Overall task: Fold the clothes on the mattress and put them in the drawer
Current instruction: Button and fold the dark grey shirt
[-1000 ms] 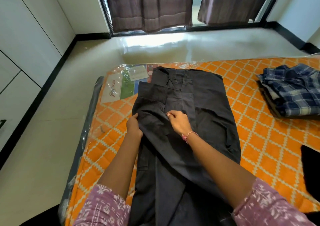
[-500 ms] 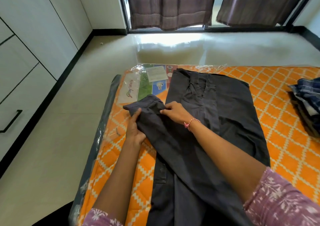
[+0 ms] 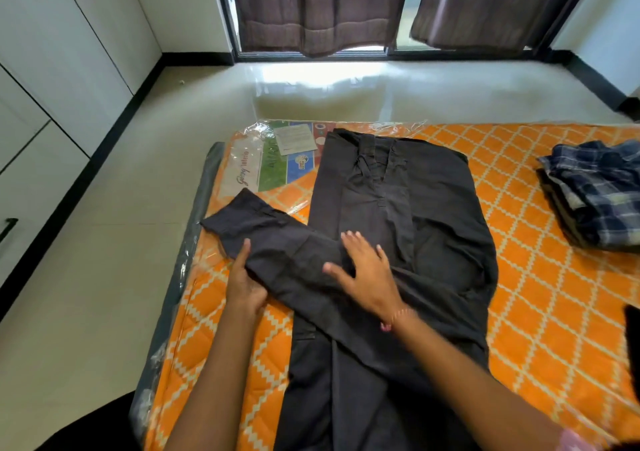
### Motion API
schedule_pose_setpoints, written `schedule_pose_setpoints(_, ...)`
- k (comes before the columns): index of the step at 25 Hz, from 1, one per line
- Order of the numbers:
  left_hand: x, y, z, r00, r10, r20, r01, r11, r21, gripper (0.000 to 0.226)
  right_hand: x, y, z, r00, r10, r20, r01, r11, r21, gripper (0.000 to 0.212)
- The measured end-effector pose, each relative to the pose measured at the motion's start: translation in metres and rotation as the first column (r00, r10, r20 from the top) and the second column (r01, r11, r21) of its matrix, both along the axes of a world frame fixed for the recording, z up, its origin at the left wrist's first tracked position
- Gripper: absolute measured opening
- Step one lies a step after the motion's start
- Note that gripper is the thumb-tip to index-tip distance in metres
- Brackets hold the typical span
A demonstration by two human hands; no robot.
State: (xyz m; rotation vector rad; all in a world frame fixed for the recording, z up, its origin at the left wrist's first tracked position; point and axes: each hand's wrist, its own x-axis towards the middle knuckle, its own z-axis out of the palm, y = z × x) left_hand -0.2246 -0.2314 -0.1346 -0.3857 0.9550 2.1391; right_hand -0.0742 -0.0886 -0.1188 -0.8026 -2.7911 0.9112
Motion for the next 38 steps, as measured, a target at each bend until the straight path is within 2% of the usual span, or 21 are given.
schedule_pose_setpoints(1,0.009,0.003,0.0,0.998,-0.069,0.001,0.069,0.996,-0.063,0.027,0.021,-0.01,-0.008,0.993,0.065,0.099,-0.074,0.993,0.089,0.085)
schedule_pose_setpoints(3,0.031,0.01,0.003,0.99,-0.143,0.006,0.141,0.965,-0.222,0.015,0.057,-0.023,-0.017,0.955,0.129,0.267,-0.196,0.95,0.243,0.098)
schedule_pose_setpoints(6,0.052,0.009,0.009,0.995,-0.03,-0.092,-0.01,0.915,-0.403,0.027,0.101,-0.036,-0.014,0.929,0.076,0.363,-0.187,0.941,0.282,0.097)
schedule_pose_setpoints(8,0.049,0.002,0.028,0.981,0.024,-0.19,-0.099,0.915,-0.391,0.031,0.122,-0.043,-0.011,0.932,0.011,0.363,-0.117,0.955,0.271,0.102)
schedule_pose_setpoints(10,0.036,-0.008,0.047,0.955,0.037,-0.293,-0.141,0.929,-0.342,0.028,0.142,-0.05,-0.01,0.915,0.007,0.404,-0.122,0.958,0.259,0.106)
schedule_pose_setpoints(12,0.037,-0.021,0.057,0.948,0.043,-0.316,-0.123,0.963,-0.24,0.019,0.155,-0.052,-0.008,0.904,0.001,0.428,-0.14,0.945,0.295,0.093)
schedule_pose_setpoints(14,0.062,-0.029,0.055,0.977,-0.005,-0.212,-0.034,0.983,-0.182,0.02,0.162,-0.052,0.0,0.937,-0.022,0.348,-0.086,0.953,0.29,0.078)
schedule_pose_setpoints(16,0.086,-0.027,0.055,0.989,-0.033,-0.142,0.003,0.979,-0.204,0.019,0.166,-0.054,0.012,0.992,-0.042,0.119,0.015,0.976,0.215,0.082)
schedule_pose_setpoints(19,0.079,-0.021,0.086,0.969,0.01,-0.246,-0.044,0.99,-0.134,0.023,0.169,-0.063,0.028,0.964,-0.132,-0.229,0.153,0.985,0.077,0.086)
schedule_pose_setpoints(21,0.062,-0.029,0.108,0.944,0.063,-0.323,-0.078,0.996,-0.032,0.021,0.164,-0.075,0.033,0.949,-0.099,-0.301,0.132,0.987,0.09,0.085)
schedule_pose_setpoints(23,0.055,-0.048,0.11,0.942,0.121,-0.313,-0.115,0.993,0.036,0.024,0.156,-0.091,0.03,0.977,0.015,-0.212,0.009,0.994,0.11,0.082)
schedule_pose_setpoints(25,0.062,-0.073,0.089,0.969,0.13,-0.211,-0.13,0.991,0.014,0.028,0.152,-0.102,0.016,0.99,0.138,-0.03,-0.133,0.98,0.147,0.077)
schedule_pose_setpoints(27,0.079,-0.09,0.057,0.99,0.113,-0.083,-0.118,0.991,-0.058,0.044,0.15,-0.103,0.002,0.962,0.212,0.17,-0.243,0.953,0.184,0.075)
schedule_pose_setpoints(29,0.098,-0.093,0.032,0.997,0.081,-0.016,-0.082,0.976,-0.2,0.045,0.151,-0.103,-0.005,0.919,0.246,0.309,-0.317,0.926,0.204,0.073)
schedule_pose_setpoints(31,0.11,-0.086,0.024,0.993,0.117,0.011,-0.104,0.916,-0.386,0.043,0.155,-0.101,-0.008,0.893,0.255,0.372,-0.357,0.903,0.24,0.073)
schedule_pose_setpoints(32,0.111,-0.084,0.026,0.983,0.182,-0.017,-0.168,0.862,-0.478,0.044,0.157,-0.099,-0.009,0.893,0.245,0.376,-0.357,0.896,0.264,0.071)
schedule_pose_setpoints(33,0.108,-0.083,0.029,0.964,0.255,-0.082,-0.257,0.797,-0.546,0.046,0.159,-0.099,-0.01,0.902,0.231,0.364,-0.345,0.894,0.286,0.068)
schedule_pose_setpoints(35,0.101,-0.083,0.039,0.918,0.324,-0.231,-0.397,0.707,-0.586,0.054,0.159,-0.101,-0.01,0.917,0.221,0.331,-0.319,0.904,0.283,0.065)
schedule_pose_setpoints(37,0.104,-0.08,0.045,0.902,0.263,-0.343,-0.432,0.576,-0.694,0.074,0.156,-0.105,-0.01,0.897,0.238,0.373,-0.333,0.918,0.215,0.065)
schedule_pose_setpoints(38,0.111,-0.074,0.043,0.908,0.159,-0.389,-0.416,0.455,-0.787,0.086,0.155,-0.107,-0.011,0.873,0.254,0.416,-0.352,0.92,0.175,0.065)
